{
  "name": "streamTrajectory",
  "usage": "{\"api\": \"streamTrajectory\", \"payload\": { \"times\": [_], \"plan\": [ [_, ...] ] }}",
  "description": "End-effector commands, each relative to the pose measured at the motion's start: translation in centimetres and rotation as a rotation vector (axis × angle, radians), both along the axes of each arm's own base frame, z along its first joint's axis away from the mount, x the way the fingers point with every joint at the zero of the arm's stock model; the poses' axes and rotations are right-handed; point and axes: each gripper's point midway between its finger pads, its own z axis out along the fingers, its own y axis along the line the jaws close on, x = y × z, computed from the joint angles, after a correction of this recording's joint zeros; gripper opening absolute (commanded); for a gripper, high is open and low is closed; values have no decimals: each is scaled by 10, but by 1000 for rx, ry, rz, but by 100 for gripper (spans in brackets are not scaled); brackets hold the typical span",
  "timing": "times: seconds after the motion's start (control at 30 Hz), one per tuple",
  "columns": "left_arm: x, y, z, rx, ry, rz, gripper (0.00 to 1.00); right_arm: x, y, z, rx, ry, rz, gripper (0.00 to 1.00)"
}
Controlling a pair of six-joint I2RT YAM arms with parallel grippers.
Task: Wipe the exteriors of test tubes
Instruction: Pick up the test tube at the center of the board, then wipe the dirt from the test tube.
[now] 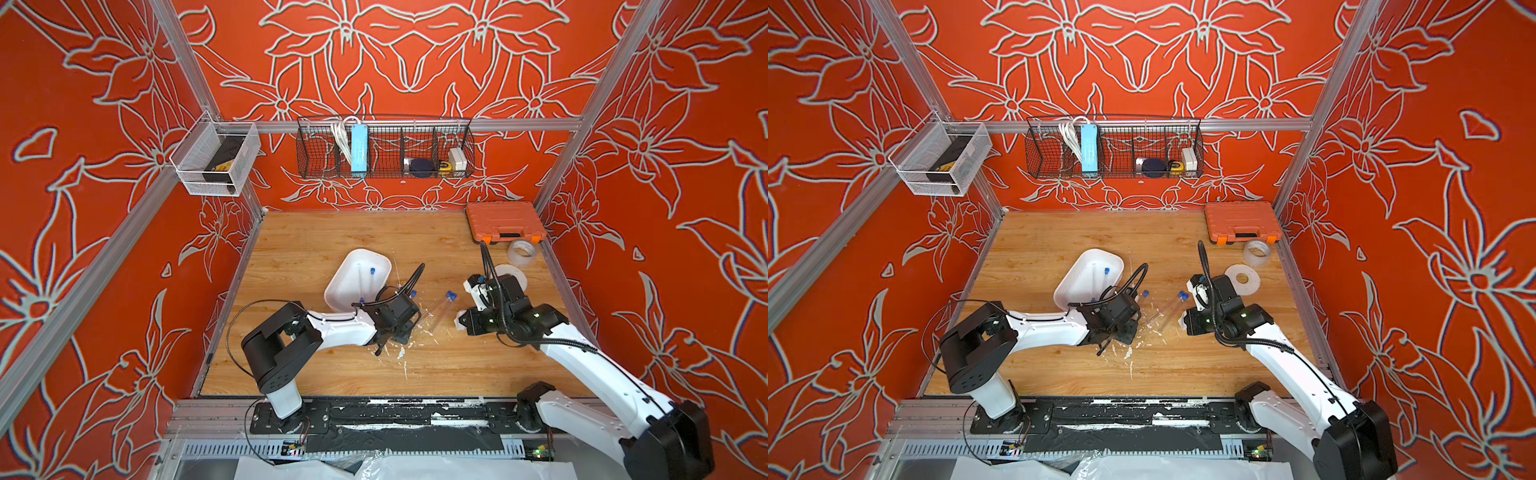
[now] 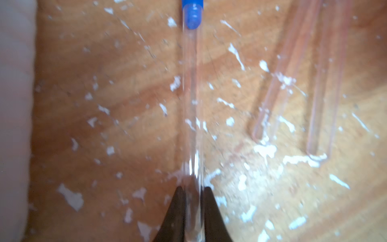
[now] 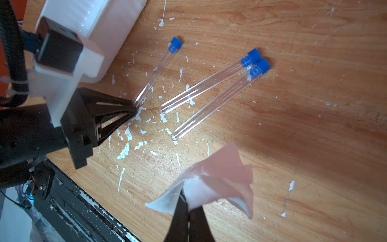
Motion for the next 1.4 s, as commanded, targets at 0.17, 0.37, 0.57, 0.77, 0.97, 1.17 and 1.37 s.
{"api": "streamTrajectory", "payload": {
  "times": [0.17, 0.37, 0.57, 0.77, 0.97, 1.17, 1.37],
  "plan": [
    [-29, -15, 52, -189, 47, -60, 13, -10, 22, 14, 142, -7, 81, 0],
    [-34, -36, 119, -368, 8, -132, 13, -25, 50, 50, 259, -118, 215, 0],
    [-46, -49, 148, -500, 16, -190, 13, -41, 68, 82, 293, -226, 324, 0],
    [-54, -53, 163, -569, 17, -226, 13, -47, 82, 84, 289, -242, 384, 0],
    [-62, -54, 172, -617, 31, -252, 13, -41, 86, 85, 257, -261, 393, 0],
    [-67, -54, 176, -650, 42, -269, 13, -32, 86, 84, 192, -272, 399, 0],
    [-68, -52, 175, -646, 41, -272, 13, -20, 85, 77, 115, -272, 395, 0]
  ]
}}
